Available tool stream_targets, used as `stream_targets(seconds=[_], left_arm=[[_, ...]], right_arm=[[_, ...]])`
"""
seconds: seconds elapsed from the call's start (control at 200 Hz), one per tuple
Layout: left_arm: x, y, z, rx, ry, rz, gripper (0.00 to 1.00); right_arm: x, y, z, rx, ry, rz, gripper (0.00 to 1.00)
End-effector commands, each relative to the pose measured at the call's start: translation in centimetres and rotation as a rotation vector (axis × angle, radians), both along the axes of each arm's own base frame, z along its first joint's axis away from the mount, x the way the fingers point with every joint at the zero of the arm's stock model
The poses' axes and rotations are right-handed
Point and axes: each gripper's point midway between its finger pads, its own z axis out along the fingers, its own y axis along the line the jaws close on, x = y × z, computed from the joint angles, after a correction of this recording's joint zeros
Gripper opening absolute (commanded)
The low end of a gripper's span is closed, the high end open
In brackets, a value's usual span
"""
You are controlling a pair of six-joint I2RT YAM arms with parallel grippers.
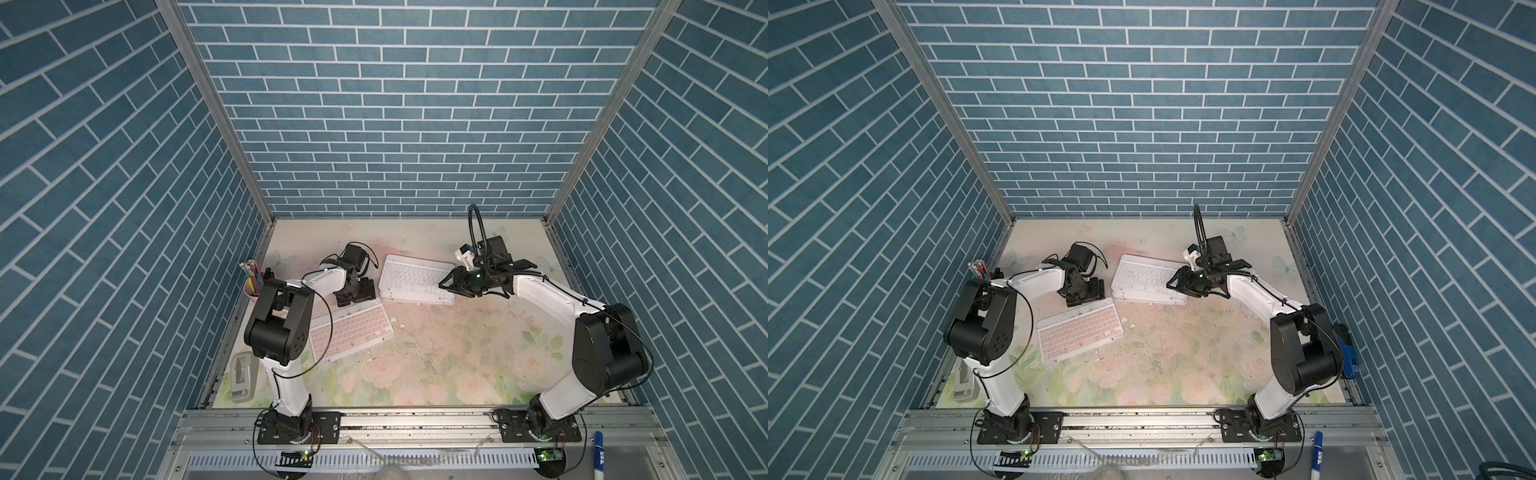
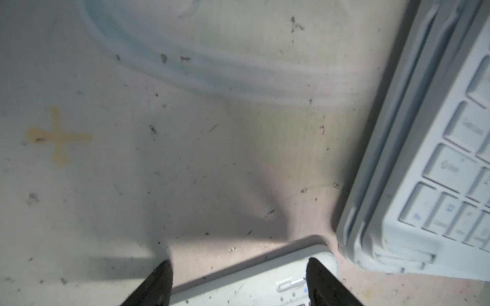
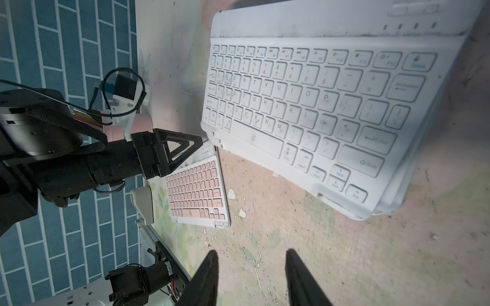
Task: Stack the numeric keypads
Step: Move the numeric keypad to the center of the board.
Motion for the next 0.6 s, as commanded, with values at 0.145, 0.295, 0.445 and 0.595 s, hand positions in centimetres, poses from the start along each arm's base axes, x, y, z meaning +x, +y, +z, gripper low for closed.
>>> stream_targets(seconds=[0.145,0.295,0.445,0.595], left_arm=[[-4.0,-1.2,-1.8,-0.044,0.084,-0.044,0.8],[-4.8,-2.8,-1.3,-0.079,0.074,-0.058,0.8],[-5.1,-5.0,-1.0,-0.101,0.065,-0.085,0.81],[-5.2,-7.2,-0.8,-0.143,0.059,-0.117,0.8]], right_arm=[[0.3,0.2,-1.1,-0.017,0.035,-0.015,0.43],[0.3,0.5,-1.4,-0.019,0.042,-0.008,0.43],[0.2,0.7,-1.2,-0.017,0.039,-0.005,0.42],[0.0,0.7,-1.1,-0.023,0.038,-0.007,0.42]])
